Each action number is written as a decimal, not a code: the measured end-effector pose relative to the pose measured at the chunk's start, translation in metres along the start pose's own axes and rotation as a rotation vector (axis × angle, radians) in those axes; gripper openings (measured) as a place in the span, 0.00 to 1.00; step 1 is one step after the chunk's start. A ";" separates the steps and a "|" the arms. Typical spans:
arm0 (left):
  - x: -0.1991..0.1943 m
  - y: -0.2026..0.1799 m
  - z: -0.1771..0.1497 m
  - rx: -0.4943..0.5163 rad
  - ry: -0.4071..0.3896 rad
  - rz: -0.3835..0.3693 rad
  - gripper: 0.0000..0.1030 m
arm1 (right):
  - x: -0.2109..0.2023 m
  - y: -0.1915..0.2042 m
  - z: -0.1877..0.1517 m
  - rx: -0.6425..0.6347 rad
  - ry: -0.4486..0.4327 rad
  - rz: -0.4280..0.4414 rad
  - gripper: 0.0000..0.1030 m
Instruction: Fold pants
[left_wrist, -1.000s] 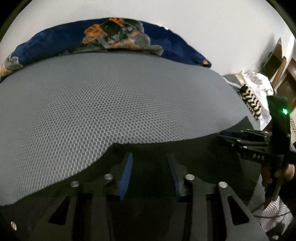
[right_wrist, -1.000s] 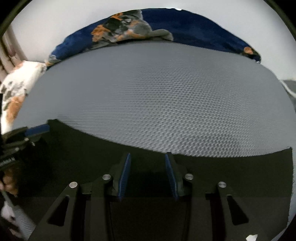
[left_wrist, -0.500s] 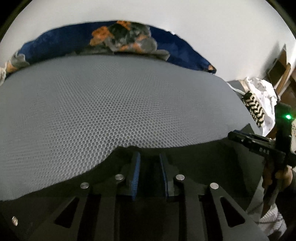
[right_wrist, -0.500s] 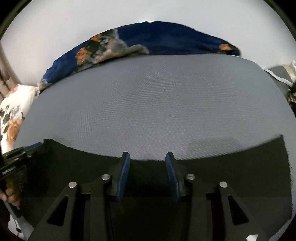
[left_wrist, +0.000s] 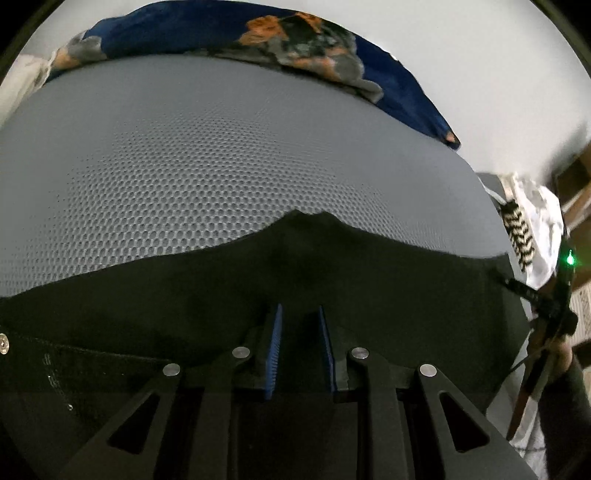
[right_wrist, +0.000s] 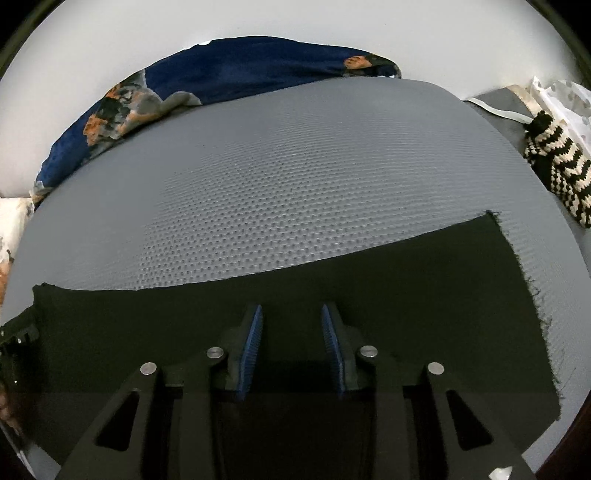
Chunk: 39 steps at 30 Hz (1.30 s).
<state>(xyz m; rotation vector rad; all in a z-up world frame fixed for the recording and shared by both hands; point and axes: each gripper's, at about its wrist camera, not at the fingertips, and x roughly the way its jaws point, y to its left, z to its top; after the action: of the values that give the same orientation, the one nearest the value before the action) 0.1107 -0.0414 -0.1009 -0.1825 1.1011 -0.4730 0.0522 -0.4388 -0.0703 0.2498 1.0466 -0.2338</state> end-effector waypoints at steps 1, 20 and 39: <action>-0.001 -0.001 0.000 0.007 -0.002 0.013 0.22 | -0.002 -0.004 0.001 0.003 0.003 -0.002 0.33; -0.041 -0.041 -0.051 0.034 0.000 0.068 0.42 | -0.041 -0.224 -0.014 0.363 0.155 0.327 0.36; -0.024 -0.047 -0.068 0.027 0.041 0.106 0.44 | -0.005 -0.227 -0.015 0.318 0.184 0.521 0.20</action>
<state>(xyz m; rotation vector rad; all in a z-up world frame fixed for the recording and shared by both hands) 0.0286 -0.0656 -0.0942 -0.0906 1.1381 -0.3979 -0.0324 -0.6487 -0.0935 0.8299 1.0861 0.0992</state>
